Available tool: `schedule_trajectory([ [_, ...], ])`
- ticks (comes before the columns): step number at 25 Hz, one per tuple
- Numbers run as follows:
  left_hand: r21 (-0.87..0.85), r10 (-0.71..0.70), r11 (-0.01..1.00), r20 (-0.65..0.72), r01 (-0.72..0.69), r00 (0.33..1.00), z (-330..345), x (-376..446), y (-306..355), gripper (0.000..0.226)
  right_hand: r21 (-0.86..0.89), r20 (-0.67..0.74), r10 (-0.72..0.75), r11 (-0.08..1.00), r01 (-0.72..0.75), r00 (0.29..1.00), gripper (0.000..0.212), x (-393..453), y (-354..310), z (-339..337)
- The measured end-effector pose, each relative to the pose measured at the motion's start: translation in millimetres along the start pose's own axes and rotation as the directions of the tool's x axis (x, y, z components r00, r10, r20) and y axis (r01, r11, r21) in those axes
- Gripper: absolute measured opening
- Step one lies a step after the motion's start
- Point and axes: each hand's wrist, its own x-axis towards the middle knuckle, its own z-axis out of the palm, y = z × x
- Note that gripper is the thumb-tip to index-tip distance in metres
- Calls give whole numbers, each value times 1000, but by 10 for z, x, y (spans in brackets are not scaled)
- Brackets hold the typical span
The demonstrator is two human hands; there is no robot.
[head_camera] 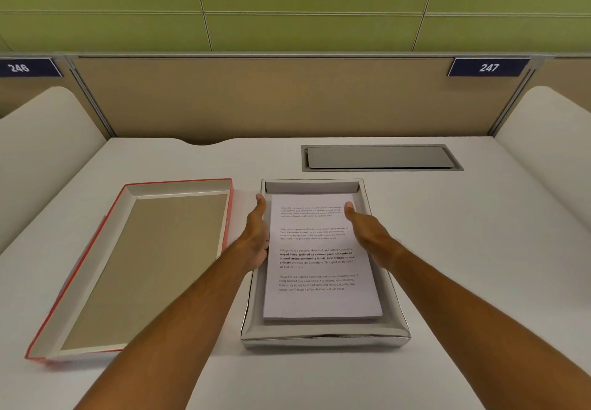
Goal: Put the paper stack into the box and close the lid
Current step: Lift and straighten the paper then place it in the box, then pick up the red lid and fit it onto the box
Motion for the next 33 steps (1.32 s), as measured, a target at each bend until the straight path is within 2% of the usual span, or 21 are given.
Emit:
schedule_trajectory([
  [2,56,77,995,-14,-76,997,16,-74,5,60,-170,-114,-97,982,77,989,82,-78,0,50],
  [3,147,127,982,-40,-120,991,20,-106,-11,53,-265,-145,-179,955,136,973,85,-121,1,72],
  [5,406,264,892,-112,-198,958,25,-149,-93,64,-439,-140,-340,863,249,930,87,-200,23,108],
  [6,551,346,805,-135,-220,929,26,-188,-132,71,-513,-123,-390,812,278,913,88,-228,45,125],
  [8,811,479,550,-110,-200,871,-5,-253,-212,82,-626,-104,-446,724,290,889,92,-257,78,148],
  [10,948,563,296,-78,-113,822,-50,-351,-261,91,-700,-96,-493,651,294,865,96,-306,86,152],
  [12,988,641,142,-49,-56,766,-77,-453,-306,96,-741,-78,-528,598,304,846,100,-384,87,160],
  [14,998,670,64,-28,-21,741,-70,-593,-330,99,-764,-61,-560,559,322,826,103,-477,107,169],
  [20,992,681,6,-96,126,726,-56,-944,-484,102,-817,24,-619,440,372,785,108,-686,92,335],
  [25,986,689,-15,-109,164,716,-213,-1024,-553,101,-843,44,-642,387,374,765,109,-790,13,521],
  [29,987,677,-20,-105,160,728,-431,-963,-541,102,-852,23,-648,385,354,761,126,-811,-43,701],
  [33,987,636,6,-127,160,761,-683,-835,-623,100,-859,-5,-619,405,313,786,128,-753,-88,967],
])
